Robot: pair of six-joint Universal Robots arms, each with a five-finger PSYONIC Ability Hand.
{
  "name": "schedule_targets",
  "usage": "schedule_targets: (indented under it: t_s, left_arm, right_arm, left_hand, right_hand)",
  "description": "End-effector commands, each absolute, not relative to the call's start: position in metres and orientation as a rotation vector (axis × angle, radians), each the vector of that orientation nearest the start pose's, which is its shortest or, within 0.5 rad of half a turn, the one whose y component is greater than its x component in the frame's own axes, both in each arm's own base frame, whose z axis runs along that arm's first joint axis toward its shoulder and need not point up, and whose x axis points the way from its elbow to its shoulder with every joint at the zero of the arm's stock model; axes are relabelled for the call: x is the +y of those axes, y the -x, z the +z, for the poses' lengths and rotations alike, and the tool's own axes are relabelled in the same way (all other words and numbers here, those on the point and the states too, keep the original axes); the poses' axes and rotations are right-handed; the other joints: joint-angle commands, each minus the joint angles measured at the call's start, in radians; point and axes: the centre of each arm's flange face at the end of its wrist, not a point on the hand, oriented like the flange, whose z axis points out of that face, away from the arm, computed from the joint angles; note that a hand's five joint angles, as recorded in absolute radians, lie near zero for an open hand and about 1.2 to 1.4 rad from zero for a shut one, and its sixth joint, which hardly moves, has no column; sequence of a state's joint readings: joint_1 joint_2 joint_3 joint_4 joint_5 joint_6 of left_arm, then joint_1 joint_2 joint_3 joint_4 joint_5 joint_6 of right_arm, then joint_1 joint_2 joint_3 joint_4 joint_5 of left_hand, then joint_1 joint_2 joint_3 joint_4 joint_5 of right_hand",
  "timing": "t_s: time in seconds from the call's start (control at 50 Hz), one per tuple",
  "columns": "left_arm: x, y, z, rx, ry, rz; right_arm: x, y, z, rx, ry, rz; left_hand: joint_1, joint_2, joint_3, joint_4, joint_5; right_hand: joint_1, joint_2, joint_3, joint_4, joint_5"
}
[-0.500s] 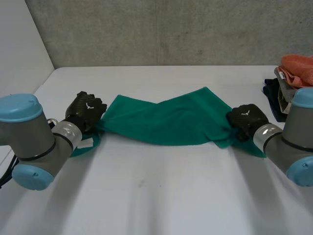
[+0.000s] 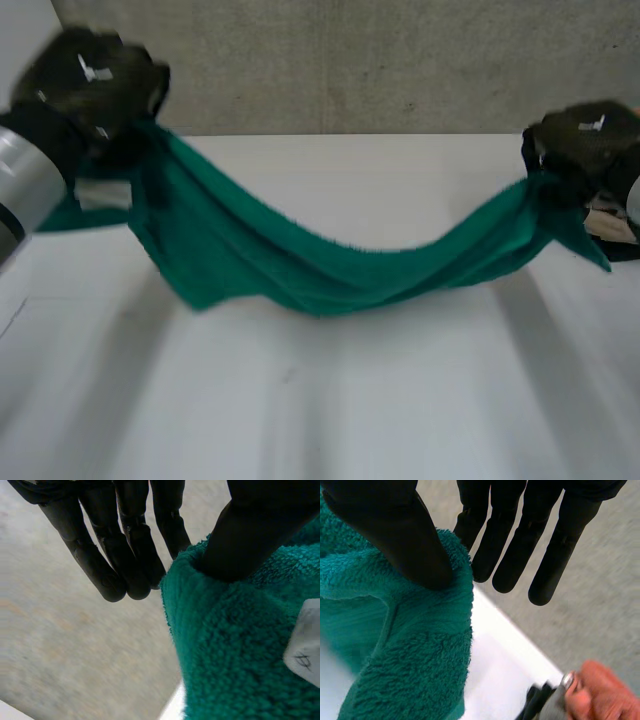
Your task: Fold the laundry.
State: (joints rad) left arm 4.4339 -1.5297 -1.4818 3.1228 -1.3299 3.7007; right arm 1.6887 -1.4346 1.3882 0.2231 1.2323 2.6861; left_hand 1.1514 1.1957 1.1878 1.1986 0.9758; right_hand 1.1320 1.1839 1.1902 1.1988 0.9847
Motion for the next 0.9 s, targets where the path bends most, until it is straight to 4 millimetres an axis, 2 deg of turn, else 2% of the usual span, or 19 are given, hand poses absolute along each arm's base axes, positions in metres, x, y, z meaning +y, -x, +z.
schedule_targets:
  t_s: [0.02,0.12,0.16,0.22,0.26,0.28,0.3,0.32,0.34,0.4,0.52,0.6,0.64,0.66,0.72,0.74,0.82,0.88,0.9]
  left_arm:
    - [-0.295,0.239,0.337,1.843,-1.027,-2.329]
    - [-0.343,0.254,0.292,1.909,-1.063,-2.245]
    - [-0.369,0.259,0.269,1.908,-1.062,-2.203]
    - [-0.394,0.263,0.246,1.899,-1.045,-2.168]
    - [-0.414,0.265,0.223,1.921,-1.018,-2.13]
    - [-0.418,0.266,0.215,1.936,-1.013,-2.115]
    - [-0.424,0.268,0.201,1.97,-1.015,-2.08]
    - [-0.425,0.269,0.198,1.98,-1.015,-2.062]
    - [-0.425,0.271,0.195,1.999,-1.018,-2.044]
    - [-0.421,0.267,0.19,2.067,-1.003,-1.963]
    - [-0.402,0.248,0.21,2.132,-0.945,-1.874]
    - [-0.371,0.238,0.222,2.177,-0.974,-1.857]
    - [-0.347,0.234,0.223,2.216,-1.028,-1.84]
    - [-0.331,0.232,0.221,2.248,-1.068,-1.821]
    - [-0.309,0.229,0.211,2.309,-1.122,-1.772]
    - [-0.296,0.228,0.2,2.358,-1.156,-1.725]
    - [-0.277,0.226,0.175,2.446,-1.229,-1.634]
    - [-0.276,0.227,0.162,2.458,-1.255,-1.61]
    - [-0.278,0.226,0.152,2.466,-1.257,-1.587]
  right_arm:
    - [-0.314,-0.22,0.293,2.056,0.85,-1.993]
    - [-0.322,-0.241,0.259,2.091,0.923,-1.958]
    - [-0.328,-0.249,0.241,2.12,0.958,-1.972]
    - [-0.335,-0.256,0.227,2.146,0.98,-2.01]
    - [-0.34,-0.262,0.212,2.174,0.99,-2.034]
    - [-0.341,-0.263,0.208,2.185,0.994,-2.037]
    - [-0.342,-0.267,0.2,2.198,1.004,-2.037]
    - [-0.343,-0.269,0.198,2.202,1.006,-2.041]
    - [-0.342,-0.27,0.195,2.207,1.009,-2.039]
    - [-0.342,-0.273,0.188,2.233,1.004,-2.031]
    - [-0.341,-0.271,0.186,2.248,1.02,-2.015]
    - [-0.338,-0.266,0.183,2.284,1.041,-1.967]
    - [-0.334,-0.263,0.18,2.312,1.062,-1.923]
    - [-0.333,-0.262,0.179,2.319,1.071,-1.912]
    - [-0.328,-0.259,0.176,2.334,1.099,-1.865]
    - [-0.327,-0.257,0.175,2.335,1.111,-1.852]
    - [-0.322,-0.255,0.169,2.328,1.144,-1.816]
    - [-0.319,-0.255,0.165,2.326,1.165,-1.796]
    - [-0.318,-0.254,0.163,2.328,1.175,-1.789]
  left_hand:
    - [0.245,0.201,0.209,0.198,0.246]
    - [0.245,0.201,0.209,0.198,0.246]
    - [0.245,0.201,0.209,0.198,0.246]
    - [0.245,0.201,0.209,0.198,0.246]
    - [0.207,0.163,0.171,0.16,0.208]
    - [-0.095,-0.14,-0.132,-0.142,-0.094]
    - [-0.784,-0.829,-0.821,-0.831,-0.783]
    - [-0.977,-1.021,-1.013,-1.024,-0.976]
    - [-0.977,-1.021,-1.013,-1.024,-0.976]
    - [-0.977,-1.021,-1.013,-1.024,-0.976]
    - [-0.977,-1.021,-1.013,-1.024,-0.976]
    - [-0.977,-1.021,-1.013,-1.024,-0.976]
    - [-0.921,-0.965,-0.957,-0.968,-0.92]
    - [-0.824,-0.869,-0.861,-0.872,-0.823]
    - [-0.768,-0.812,-0.804,-0.815,-0.767]
    - [-0.672,-0.716,-0.708,-0.719,-0.671]
    - [-0.627,-0.671,-0.663,-0.674,-0.626]
    - [-0.638,-0.683,-0.675,-0.686,-0.637]
    - [-0.65,-0.694,-0.686,-0.697,-0.649]
  right_hand:
    - [0.264,0.212,0.206,0.197,0.237]
    - [0.264,0.212,0.206,0.197,0.237]
    - [0.264,0.212,0.206,0.197,0.237]
    - [0.264,0.212,0.206,0.197,0.237]
    - [0.264,0.212,0.206,0.197,0.237]
    - [0.264,0.212,0.206,0.197,0.237]
    - [0.264,0.212,0.206,0.197,0.237]
    - [0.264,0.212,0.206,0.197,0.237]
    - [0.264,0.212,0.206,0.197,0.237]
    - [0.264,0.212,0.206,0.197,0.237]
    - [0.264,0.212,0.206,0.197,0.237]
    - [0.264,0.212,0.206,0.197,0.237]
    - [0.264,0.212,0.206,0.197,0.237]
    - [0.264,0.212,0.206,0.197,0.237]
    - [0.264,0.212,0.206,0.197,0.237]
    - [0.264,0.212,0.206,0.197,0.237]
    - [0.264,0.212,0.206,0.197,0.237]
    - [0.264,0.212,0.206,0.197,0.237]
    - [0.264,0.212,0.206,0.197,0.237]
